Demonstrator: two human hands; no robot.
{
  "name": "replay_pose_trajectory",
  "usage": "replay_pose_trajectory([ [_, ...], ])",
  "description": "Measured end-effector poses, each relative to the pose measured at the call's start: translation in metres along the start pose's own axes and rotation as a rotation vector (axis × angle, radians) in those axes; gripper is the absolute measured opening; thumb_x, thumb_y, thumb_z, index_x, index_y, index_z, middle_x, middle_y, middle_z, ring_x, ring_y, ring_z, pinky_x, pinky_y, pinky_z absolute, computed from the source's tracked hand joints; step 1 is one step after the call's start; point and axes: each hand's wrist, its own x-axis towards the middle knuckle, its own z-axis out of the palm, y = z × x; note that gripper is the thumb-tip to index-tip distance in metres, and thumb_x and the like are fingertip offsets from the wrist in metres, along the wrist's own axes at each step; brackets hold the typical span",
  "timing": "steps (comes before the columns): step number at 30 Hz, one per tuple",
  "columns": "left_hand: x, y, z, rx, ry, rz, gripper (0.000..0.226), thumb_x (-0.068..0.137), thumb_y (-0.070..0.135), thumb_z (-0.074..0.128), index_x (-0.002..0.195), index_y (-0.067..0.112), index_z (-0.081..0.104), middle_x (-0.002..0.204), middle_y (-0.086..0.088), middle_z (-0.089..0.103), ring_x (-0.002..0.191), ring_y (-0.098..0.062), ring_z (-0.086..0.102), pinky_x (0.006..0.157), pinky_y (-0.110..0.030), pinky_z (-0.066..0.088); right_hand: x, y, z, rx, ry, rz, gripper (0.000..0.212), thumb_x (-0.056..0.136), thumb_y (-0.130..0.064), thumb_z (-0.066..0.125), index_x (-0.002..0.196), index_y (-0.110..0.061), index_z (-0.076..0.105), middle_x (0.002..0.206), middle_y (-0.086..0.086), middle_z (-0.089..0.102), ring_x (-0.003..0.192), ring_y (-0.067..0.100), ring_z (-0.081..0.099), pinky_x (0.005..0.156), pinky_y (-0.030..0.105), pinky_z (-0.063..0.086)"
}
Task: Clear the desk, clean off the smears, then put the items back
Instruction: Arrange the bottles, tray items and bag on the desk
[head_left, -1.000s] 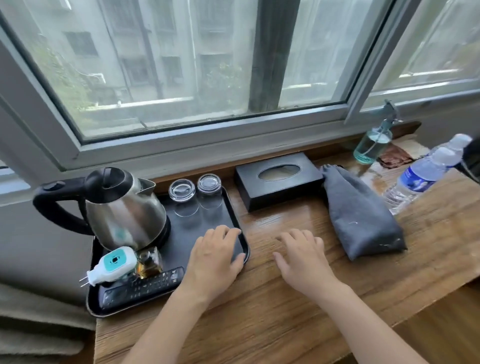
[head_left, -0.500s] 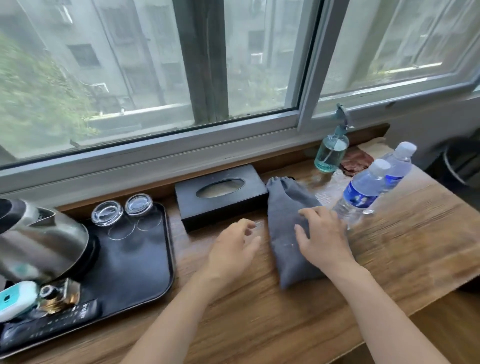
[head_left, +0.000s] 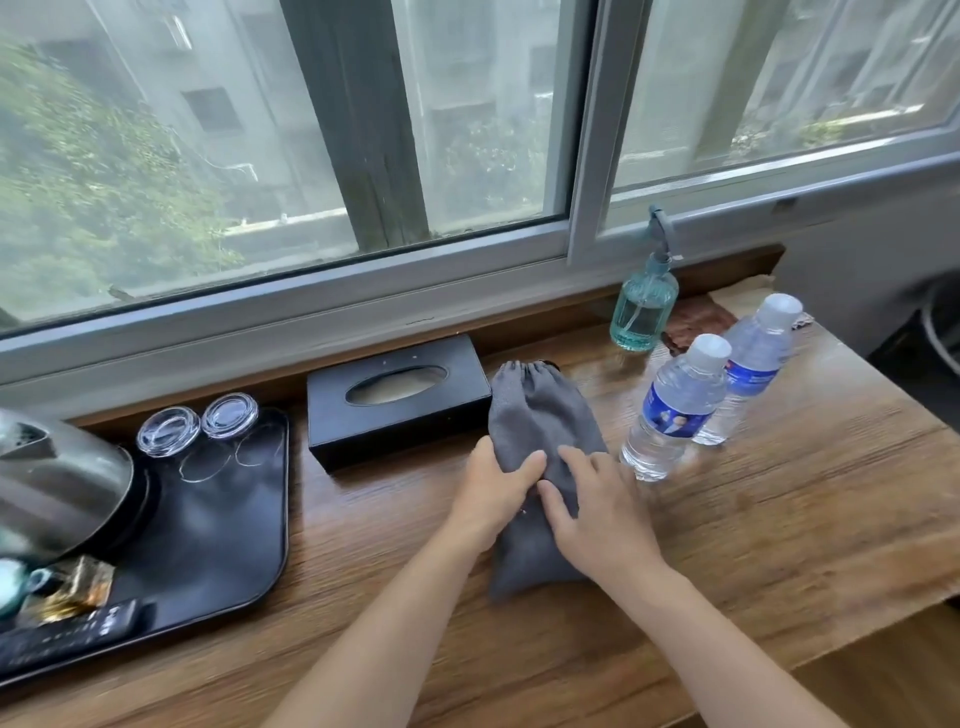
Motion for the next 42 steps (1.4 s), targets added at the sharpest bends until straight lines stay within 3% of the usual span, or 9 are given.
replay_pose_trajectory([
  [2, 0.0, -0.004, 0.002, -0.143, 0.033, 0.0, 0.023, 0.097, 0.02, 0.075, 0.117, 0.018, 0.064, 0.108, 0.0, 0.076, 0.094, -0.014, 0.074, 0.07, -0.027, 0.062, 0.001, 0.005, -0.003, 0.157, 0.018, -0.032, 0.045, 0.097, -0.047, 0.04, 0.13, -0.026, 0.062, 0.114, 0.0, 0.062, 0.108, 0.027, 0.058, 0.092, 0.047, 0.05],
  [4, 0.0, -0.009, 0.002, -0.257, 0.061, -0.016, 0.018, 0.097, 0.007, 0.072, 0.111, 0.017, 0.068, 0.102, -0.003, 0.079, 0.09, -0.018, 0.076, 0.07, -0.036, 0.061, 0.006, 0.015, -0.007, 0.302, 0.023, -0.016, 0.043, 0.096, -0.044, 0.037, 0.122, -0.027, 0.066, 0.113, -0.002, 0.065, 0.108, 0.023, 0.06, 0.094, 0.046, 0.05],
  [7, -0.002, -0.015, -0.002, -0.371, 0.048, -0.017, 0.02, 0.097, -0.004, 0.068, 0.106, 0.013, 0.071, 0.095, -0.002, 0.081, 0.088, -0.018, 0.077, 0.068, -0.031, 0.059, 0.013, 0.029, -0.009, 0.327, -0.037, 0.052, 0.05, 0.088, -0.057, 0.048, 0.129, -0.031, 0.057, 0.117, -0.002, 0.062, 0.112, 0.021, 0.057, 0.098, 0.044, 0.049],
  [13, -0.013, -0.023, -0.022, -0.574, -0.069, -0.038, 0.02, 0.099, -0.01, 0.061, 0.106, 0.007, 0.068, 0.103, -0.013, 0.079, 0.1, -0.029, 0.076, 0.094, -0.049, 0.06, 0.01, 0.027, -0.017, 0.683, -0.255, 0.127, 0.058, 0.087, -0.055, 0.072, 0.135, -0.039, 0.043, 0.122, -0.018, 0.062, 0.111, -0.002, 0.061, 0.089, 0.021, 0.047],
  [17, -0.027, -0.026, -0.049, -0.61, -0.063, -0.005, 0.018, 0.1, -0.006, 0.062, 0.109, 0.008, 0.069, 0.11, -0.018, 0.077, 0.106, -0.037, 0.075, 0.095, -0.057, 0.059, 0.002, 0.005, -0.019, 0.826, -0.325, 0.09, 0.07, 0.082, -0.053, 0.079, 0.139, -0.04, 0.041, 0.126, -0.016, 0.061, 0.105, -0.011, 0.061, 0.083, 0.017, 0.051],
  [23, -0.062, -0.021, -0.113, -0.621, 0.079, 0.091, 0.02, 0.1, 0.001, 0.064, 0.117, 0.011, 0.069, 0.113, -0.013, 0.078, 0.106, -0.033, 0.076, 0.089, -0.053, 0.06, -0.016, -0.073, -0.01, 0.91, -0.241, -0.034, 0.089, 0.067, -0.044, 0.094, 0.136, -0.04, 0.038, 0.126, -0.019, 0.057, 0.108, -0.008, 0.061, 0.082, 0.018, 0.056],
  [29, -0.083, -0.029, -0.202, -0.527, 0.262, 0.237, 0.022, 0.099, -0.007, 0.063, 0.118, 0.002, 0.068, 0.109, -0.018, 0.079, 0.105, -0.034, 0.076, 0.089, -0.046, 0.063, -0.024, -0.168, 0.016, 0.939, -0.245, -0.207, 0.1, 0.066, -0.052, 0.091, 0.145, -0.048, 0.029, 0.135, -0.028, 0.051, 0.125, -0.003, 0.054, 0.097, 0.03, 0.055],
  [35, -0.079, -0.041, -0.287, -0.341, 0.446, 0.311, 0.02, 0.101, -0.001, 0.065, 0.112, 0.015, 0.069, 0.102, 0.0, 0.082, 0.102, -0.017, 0.077, 0.084, -0.03, 0.061, -0.011, -0.262, 0.059, 0.949, -0.172, -0.216, 0.106, 0.061, -0.053, 0.091, 0.145, -0.04, 0.028, 0.138, -0.017, 0.05, 0.127, 0.002, 0.052, 0.103, 0.035, 0.053],
  [42, -0.032, -0.057, -0.341, -0.271, 0.682, 0.23, 0.023, 0.099, 0.003, 0.063, 0.093, 0.025, 0.068, 0.094, 0.004, 0.079, 0.099, -0.019, 0.074, 0.097, -0.05, 0.059, 0.021, -0.332, 0.103, 0.848, -0.092, -0.248, 0.111, 0.062, -0.052, 0.088, 0.151, -0.035, 0.024, 0.136, -0.01, 0.045, 0.123, 0.007, 0.047, 0.103, 0.031, 0.046],
])
